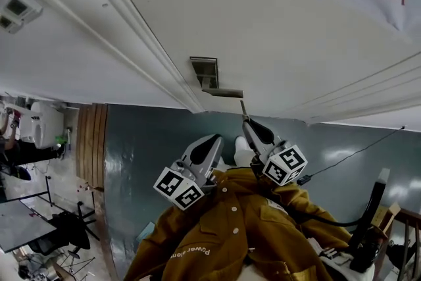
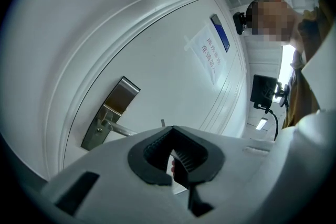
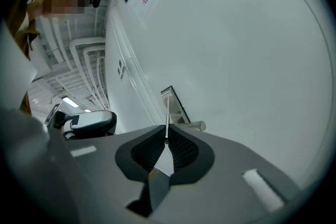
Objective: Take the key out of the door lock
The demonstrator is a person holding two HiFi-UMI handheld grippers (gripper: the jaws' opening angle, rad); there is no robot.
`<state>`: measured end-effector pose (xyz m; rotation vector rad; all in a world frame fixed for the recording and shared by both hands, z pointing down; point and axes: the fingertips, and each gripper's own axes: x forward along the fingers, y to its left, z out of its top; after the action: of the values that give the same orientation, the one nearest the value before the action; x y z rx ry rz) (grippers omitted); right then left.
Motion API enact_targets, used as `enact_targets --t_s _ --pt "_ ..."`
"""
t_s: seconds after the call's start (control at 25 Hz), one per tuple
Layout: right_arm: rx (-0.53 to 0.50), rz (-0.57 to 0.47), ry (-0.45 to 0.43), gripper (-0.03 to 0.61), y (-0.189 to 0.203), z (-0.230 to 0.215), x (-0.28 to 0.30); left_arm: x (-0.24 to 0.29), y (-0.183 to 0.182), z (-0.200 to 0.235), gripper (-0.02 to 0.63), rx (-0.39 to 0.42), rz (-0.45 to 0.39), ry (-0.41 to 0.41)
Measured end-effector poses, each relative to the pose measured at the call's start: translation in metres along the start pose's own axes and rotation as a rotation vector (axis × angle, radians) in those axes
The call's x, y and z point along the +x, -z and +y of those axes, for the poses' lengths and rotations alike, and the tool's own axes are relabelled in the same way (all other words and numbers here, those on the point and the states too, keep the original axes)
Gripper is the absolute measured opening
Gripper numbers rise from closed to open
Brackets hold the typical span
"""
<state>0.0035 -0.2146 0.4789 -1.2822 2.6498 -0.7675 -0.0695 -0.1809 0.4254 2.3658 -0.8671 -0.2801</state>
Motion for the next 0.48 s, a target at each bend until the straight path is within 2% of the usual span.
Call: enact_targets --t_s 0.16,0.48 --pt "-0.093 0.005 0.017 0.028 -0.012 0.004 -0.002 0.007 0.002 -0.004 0.002 0.004 0.012 0.013" --pt "-0.099 -0.011 -0.008 0.028 -0.02 0.007 -0.002 0.011 0.0 -0.006 0.002 0.007 0.009 0.017"
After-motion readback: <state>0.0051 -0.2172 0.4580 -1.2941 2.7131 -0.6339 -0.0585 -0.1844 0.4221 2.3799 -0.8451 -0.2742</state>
